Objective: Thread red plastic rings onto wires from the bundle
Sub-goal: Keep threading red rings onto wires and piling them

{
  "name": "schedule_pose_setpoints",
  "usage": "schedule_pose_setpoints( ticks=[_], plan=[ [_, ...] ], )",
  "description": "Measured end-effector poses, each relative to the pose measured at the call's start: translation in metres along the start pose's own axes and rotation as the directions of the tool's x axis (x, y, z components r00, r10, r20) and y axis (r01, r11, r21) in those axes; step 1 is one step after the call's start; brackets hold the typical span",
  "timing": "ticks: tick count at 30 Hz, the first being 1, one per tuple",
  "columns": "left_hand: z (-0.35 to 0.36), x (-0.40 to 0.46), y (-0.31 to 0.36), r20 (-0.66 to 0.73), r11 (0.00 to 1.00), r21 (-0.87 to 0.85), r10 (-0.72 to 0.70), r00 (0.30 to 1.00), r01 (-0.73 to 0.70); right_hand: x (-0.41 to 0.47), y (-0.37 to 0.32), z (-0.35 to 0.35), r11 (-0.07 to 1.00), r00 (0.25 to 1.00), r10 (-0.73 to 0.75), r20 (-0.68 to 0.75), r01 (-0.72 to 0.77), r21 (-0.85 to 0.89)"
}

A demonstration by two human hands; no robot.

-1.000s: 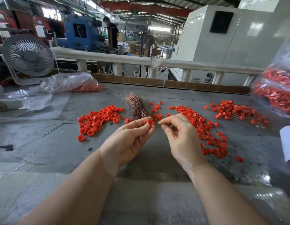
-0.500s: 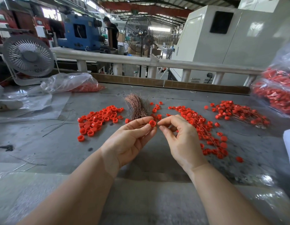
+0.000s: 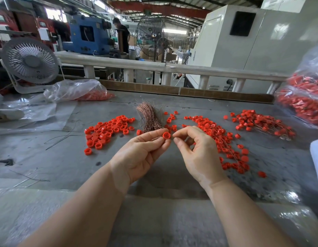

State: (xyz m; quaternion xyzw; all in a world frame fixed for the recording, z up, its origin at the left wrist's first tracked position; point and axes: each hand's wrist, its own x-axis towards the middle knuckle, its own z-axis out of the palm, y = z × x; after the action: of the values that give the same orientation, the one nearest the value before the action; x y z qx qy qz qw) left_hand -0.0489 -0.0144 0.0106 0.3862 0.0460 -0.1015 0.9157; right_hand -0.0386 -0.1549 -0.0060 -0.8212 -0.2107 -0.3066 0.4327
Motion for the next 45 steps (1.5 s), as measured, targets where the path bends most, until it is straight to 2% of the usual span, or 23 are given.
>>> schedule_pose_setpoints(
  ticks=[16, 45],
  plan=[
    [-0.0004, -0.0025, 0.0018, 0.017, 0.997, 0.076, 0.013, 1.000, -0.014, 0.0005, -0.0027, -0.0009, 0.999, 1.000, 0.008, 0.030, -0.007, -0.042],
    [-0.0002, 0.0006, 0.0032, 0.021, 0.997, 0.071, 0.015, 1.000, -0.017, 0.0001, -0.0053, -0.0009, 0.999, 0.999, 0.002, 0.035, 0.000, -0.051]
  ],
)
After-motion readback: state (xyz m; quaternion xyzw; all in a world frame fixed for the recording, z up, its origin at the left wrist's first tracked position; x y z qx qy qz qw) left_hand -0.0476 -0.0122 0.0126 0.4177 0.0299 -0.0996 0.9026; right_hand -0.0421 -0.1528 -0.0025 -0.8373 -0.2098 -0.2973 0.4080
